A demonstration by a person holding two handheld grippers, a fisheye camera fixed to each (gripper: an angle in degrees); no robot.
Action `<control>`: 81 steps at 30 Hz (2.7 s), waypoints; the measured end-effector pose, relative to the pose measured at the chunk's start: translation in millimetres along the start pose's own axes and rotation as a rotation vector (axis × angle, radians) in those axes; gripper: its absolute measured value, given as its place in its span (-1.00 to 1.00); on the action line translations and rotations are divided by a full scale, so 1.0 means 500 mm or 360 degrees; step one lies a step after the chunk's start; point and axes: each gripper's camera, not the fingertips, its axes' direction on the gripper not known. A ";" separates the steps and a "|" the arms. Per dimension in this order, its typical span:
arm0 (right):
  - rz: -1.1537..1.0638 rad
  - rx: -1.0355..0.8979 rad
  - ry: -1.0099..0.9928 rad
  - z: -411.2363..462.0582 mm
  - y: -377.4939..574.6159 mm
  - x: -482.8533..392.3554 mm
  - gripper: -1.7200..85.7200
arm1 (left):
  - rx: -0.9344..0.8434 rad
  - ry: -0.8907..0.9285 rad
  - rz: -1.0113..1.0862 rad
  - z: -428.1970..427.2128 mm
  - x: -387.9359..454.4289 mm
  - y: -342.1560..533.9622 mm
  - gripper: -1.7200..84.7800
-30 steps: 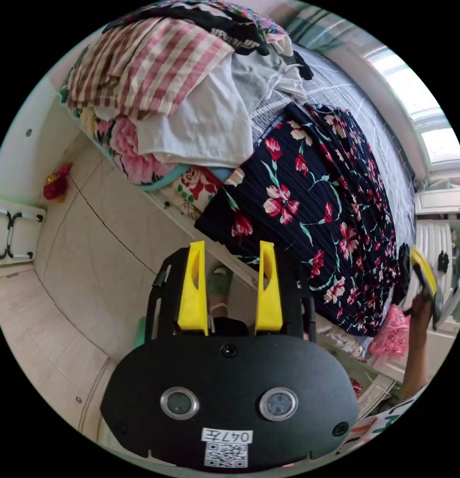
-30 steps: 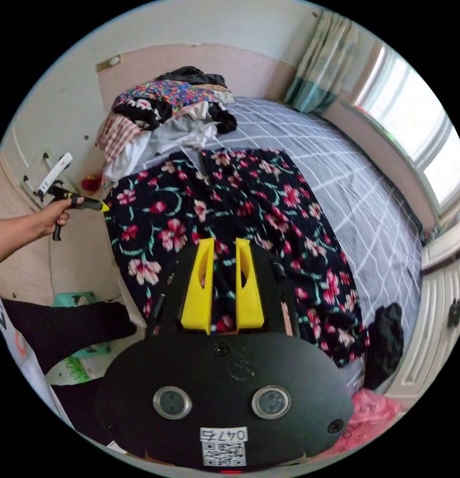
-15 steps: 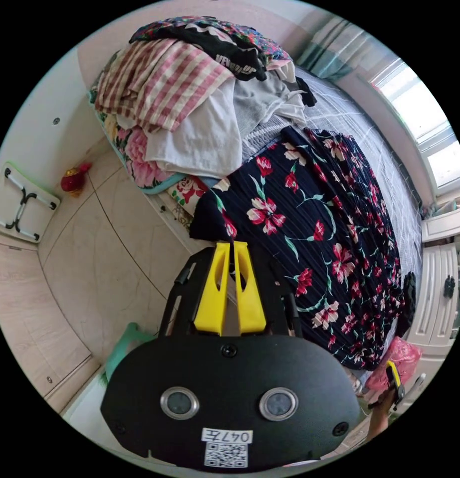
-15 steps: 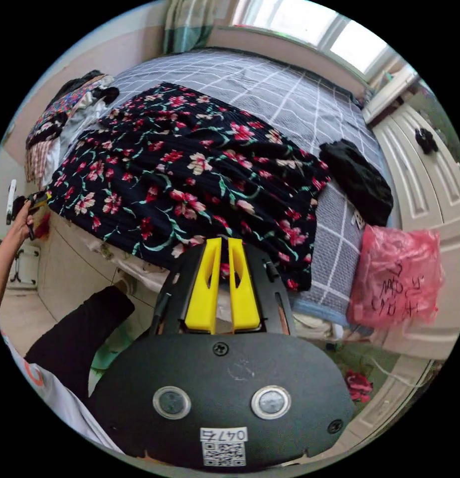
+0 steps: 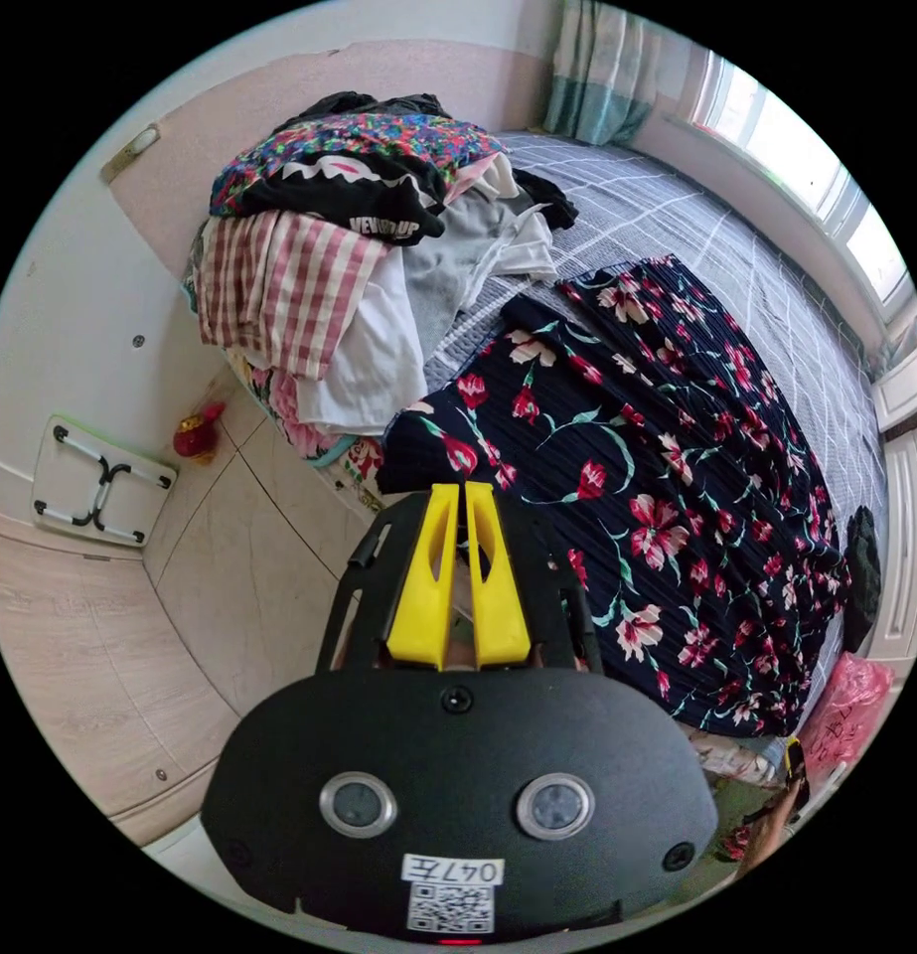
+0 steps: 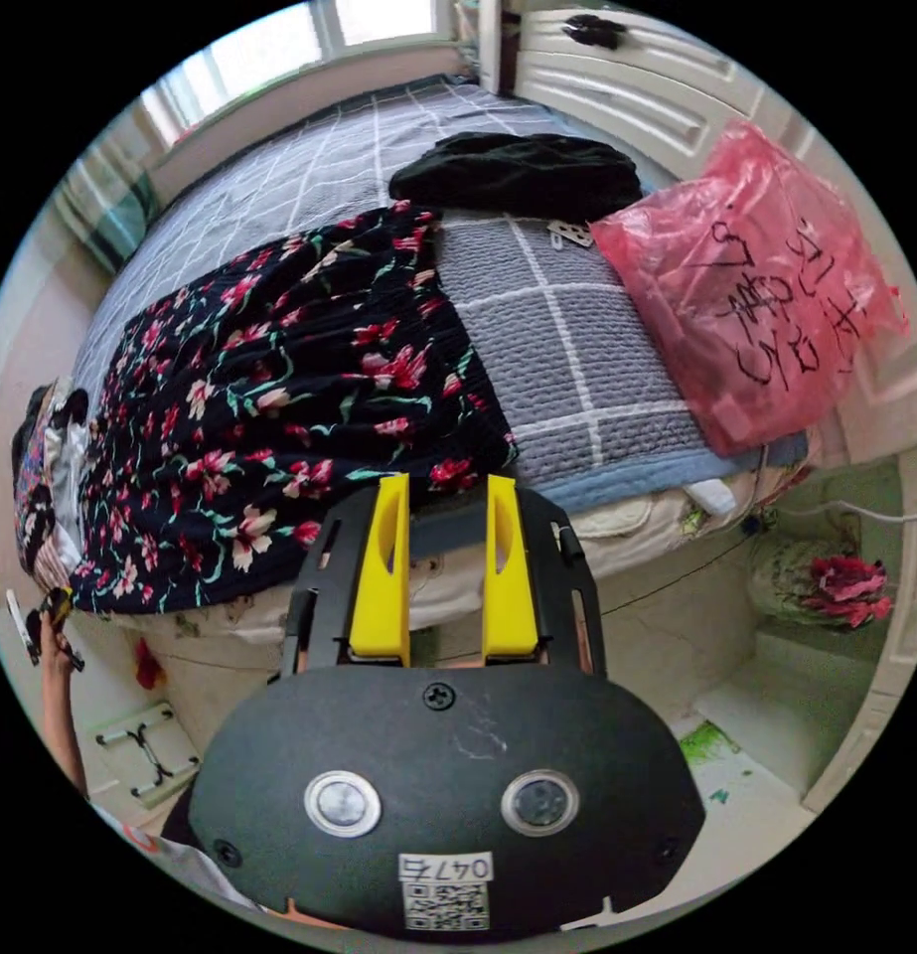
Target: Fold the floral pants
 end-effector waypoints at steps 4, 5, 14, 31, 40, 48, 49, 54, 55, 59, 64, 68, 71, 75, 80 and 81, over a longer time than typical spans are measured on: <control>0.0207 -0.0042 -0.0106 0.043 -0.025 0.048 -0.78 | 0.0013 -0.0008 -0.0010 -0.016 0.025 -0.013 -0.97; 0.0245 -0.0087 -0.0149 0.064 -0.031 0.053 -0.79 | 0.0012 -0.0007 -0.0021 -0.020 0.032 -0.017 -0.97; 0.0228 -0.0044 -0.0045 -0.010 -0.064 0.030 -0.96 | 0.0053 -0.0100 0.0055 -0.082 0.115 -0.106 -0.97; -0.0024 0.0036 0.0150 -0.015 -0.524 -0.128 -0.96 | 0.0109 -0.0132 0.0729 0.053 0.666 -0.739 -0.97; 0.0044 0.0038 0.0222 0.109 -0.679 -0.150 -0.95 | 0.0039 -0.0190 0.0838 0.194 0.856 -0.872 -0.90; 0.0047 0.0134 0.0097 0.118 -0.721 -0.134 -0.80 | 0.0054 0.0032 0.0790 0.166 0.840 -0.968 -0.49; 0.0087 0.0184 0.0098 0.104 -0.716 -0.124 -0.74 | 0.0068 0.0057 0.0782 0.156 0.830 -0.971 -0.49; 0.0203 0.0226 0.0017 0.058 -0.716 -0.090 -0.78 | 0.0100 0.0178 0.0964 0.081 0.720 -0.904 -0.59; 0.0085 0.0304 -0.0009 0.040 -0.711 -0.123 -0.85 | 0.0103 0.0205 0.0988 0.077 0.704 -0.884 -0.61; -0.0787 0.0346 -0.0302 0.051 -0.730 -0.402 -0.96 | 0.0124 0.0315 0.1153 0.100 0.651 -0.721 -0.70; -0.1349 0.0052 -0.0284 0.195 -0.794 -0.663 -0.97 | 0.0052 0.0085 0.1223 0.227 0.698 -0.637 -0.76; -0.1553 -0.0095 -0.0244 0.260 -0.842 -0.729 -0.97 | -0.0138 0.0180 0.1141 0.307 0.639 -0.602 -0.75; -0.1496 -0.0035 -0.0137 0.264 -0.917 -0.732 -0.97 | -0.0111 0.0191 0.1179 0.312 0.603 -0.581 -0.76; -0.1334 -0.0004 -0.0062 0.255 -1.006 -0.714 -0.97 | -0.0057 0.0164 0.1163 0.271 0.589 -0.578 -0.76; -0.1834 0.0077 -0.0402 0.198 -0.954 -0.853 -0.97 | 0.0199 0.0223 0.1242 0.160 0.633 -0.599 -0.77; -0.1869 0.0052 -0.0431 0.206 -0.955 -0.872 -0.97 | 0.0212 0.0244 0.1278 0.162 0.658 -0.607 -0.77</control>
